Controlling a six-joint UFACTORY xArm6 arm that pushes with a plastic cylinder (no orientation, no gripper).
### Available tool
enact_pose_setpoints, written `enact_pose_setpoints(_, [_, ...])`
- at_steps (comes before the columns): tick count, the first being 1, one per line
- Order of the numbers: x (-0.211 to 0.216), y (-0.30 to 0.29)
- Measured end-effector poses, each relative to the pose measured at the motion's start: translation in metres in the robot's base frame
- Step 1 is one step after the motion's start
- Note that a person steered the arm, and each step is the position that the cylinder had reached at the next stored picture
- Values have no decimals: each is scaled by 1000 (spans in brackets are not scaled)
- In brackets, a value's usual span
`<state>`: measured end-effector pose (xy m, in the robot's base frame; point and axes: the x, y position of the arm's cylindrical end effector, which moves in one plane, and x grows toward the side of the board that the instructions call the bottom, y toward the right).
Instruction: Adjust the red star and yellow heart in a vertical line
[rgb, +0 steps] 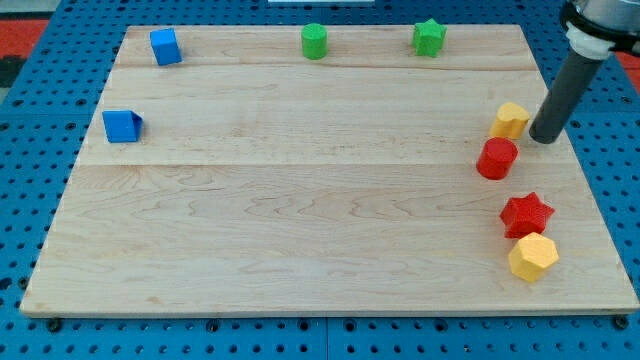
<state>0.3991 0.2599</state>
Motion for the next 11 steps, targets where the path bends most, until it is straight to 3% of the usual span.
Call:
enact_pose_setpoints(2, [-29,-45])
enact_pose_setpoints(4, [83,43])
enact_pose_setpoints(5, [121,43])
enact_pose_setpoints(8, [168,10])
enact_pose_setpoints(11, [143,-31])
